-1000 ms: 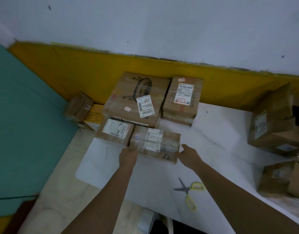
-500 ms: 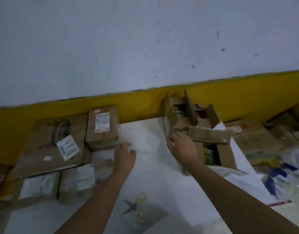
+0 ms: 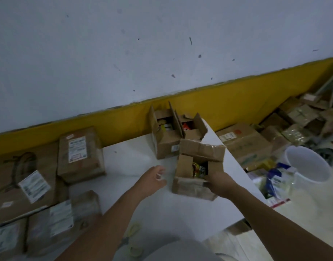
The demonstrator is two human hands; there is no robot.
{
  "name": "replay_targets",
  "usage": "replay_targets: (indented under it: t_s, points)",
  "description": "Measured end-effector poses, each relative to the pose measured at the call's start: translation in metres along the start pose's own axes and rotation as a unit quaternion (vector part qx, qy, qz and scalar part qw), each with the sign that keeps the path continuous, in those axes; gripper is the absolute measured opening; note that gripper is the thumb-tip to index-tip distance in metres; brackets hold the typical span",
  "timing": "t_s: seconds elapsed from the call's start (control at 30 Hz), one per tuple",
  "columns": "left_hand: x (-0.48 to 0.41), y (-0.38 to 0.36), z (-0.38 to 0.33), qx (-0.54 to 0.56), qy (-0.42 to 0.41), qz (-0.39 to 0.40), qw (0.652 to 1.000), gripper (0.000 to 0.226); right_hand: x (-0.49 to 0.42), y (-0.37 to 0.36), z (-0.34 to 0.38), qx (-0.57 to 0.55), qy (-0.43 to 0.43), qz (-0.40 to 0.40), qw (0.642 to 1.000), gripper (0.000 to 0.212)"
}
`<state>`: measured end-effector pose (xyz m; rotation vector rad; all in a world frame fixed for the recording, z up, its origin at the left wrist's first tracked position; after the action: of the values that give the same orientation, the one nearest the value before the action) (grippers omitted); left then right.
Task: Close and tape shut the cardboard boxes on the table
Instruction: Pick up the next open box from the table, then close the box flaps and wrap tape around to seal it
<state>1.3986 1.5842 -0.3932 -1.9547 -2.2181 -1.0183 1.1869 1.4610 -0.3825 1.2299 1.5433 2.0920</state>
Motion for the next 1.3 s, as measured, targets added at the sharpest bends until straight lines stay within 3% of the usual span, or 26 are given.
replay_targets:
  t_s: [0.1, 0.23, 0.33, 0.4, 0.53, 0.6, 0.7, 0.87, 0.93, 1.03, 1.2, 1.27, 1.3]
  points:
    - [0.014, -0.006, 0.006, -0.005, 0.016, 0.065, 0.998, 0.070, -0.010, 0.011, 0.029, -0.064, 0.035, 0.000, 0.997, 0.020]
    - [0.027, 0.013, 0.021, 0.027, 0.047, 0.013, 0.998, 0.084, -0.011, 0.028, 0.074, -0.117, 0.109, 0.048, 0.986, 0.018]
    - [0.039, 0.035, 0.027, 0.013, 0.029, -0.047, 0.998, 0.050, -0.008, 0.044, 0.110, -0.107, 0.187, 0.017, 0.976, 0.026]
    - [0.051, 0.053, 0.037, 0.004, 0.030, -0.098, 0.995, 0.028, -0.012, 0.046, 0.130, -0.100, 0.197, 0.025, 0.975, 0.016]
    - [0.075, 0.088, 0.063, 0.039, 0.038, -0.162, 0.985, 0.016, -0.026, 0.049, 0.162, -0.155, 0.197, 0.076, 0.965, 0.020]
    - [0.086, 0.098, 0.072, 0.084, 0.043, -0.175, 0.980, 0.013, -0.036, 0.048, 0.166, -0.120, 0.188, 0.099, 0.970, 0.028]
    - [0.094, 0.108, 0.085, 0.130, 0.054, -0.190, 0.972, 0.014, -0.043, 0.036, 0.164, -0.106, 0.161, 0.160, 0.968, 0.017]
    - [0.100, 0.134, 0.093, 0.143, 0.060, -0.258, 0.954, 0.014, -0.037, 0.064, 0.193, -0.205, 0.208, 0.008, 0.956, 0.006]
    - [0.096, 0.140, 0.102, 0.147, 0.087, -0.268, 0.948, 0.014, -0.035, 0.062, 0.206, -0.122, 0.213, -0.040, 0.968, 0.008]
    - [0.087, 0.127, 0.122, 0.192, 0.136, -0.237, 0.943, 0.010, -0.041, 0.020, 0.214, -0.057, 0.176, -0.012, 0.983, 0.019]
    - [0.108, 0.096, 0.168, 0.329, 0.195, -0.229, 0.895, 0.028, -0.025, -0.037, 0.239, -0.143, 0.214, 0.089, 0.962, 0.034]
    - [0.117, 0.091, 0.193, 0.358, 0.199, -0.222, 0.885, 0.049, -0.018, -0.037, 0.247, -0.091, 0.209, 0.079, 0.971, 0.046]
    - [0.123, 0.090, 0.202, 0.363, 0.200, -0.224, 0.882, 0.060, -0.017, -0.029, 0.253, -0.040, 0.212, 0.037, 0.976, 0.055]
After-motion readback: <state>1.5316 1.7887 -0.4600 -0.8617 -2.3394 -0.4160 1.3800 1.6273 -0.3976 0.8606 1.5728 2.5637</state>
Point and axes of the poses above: each hand's wrist, its own x-axis away from the middle knuckle, its own y-axis out of the back of the hand, z = x × y, the point moved 8 cm from there along -x, towards the middle knuckle, and after that the axes turned 2 degrees about z, right-handed, at the moved point
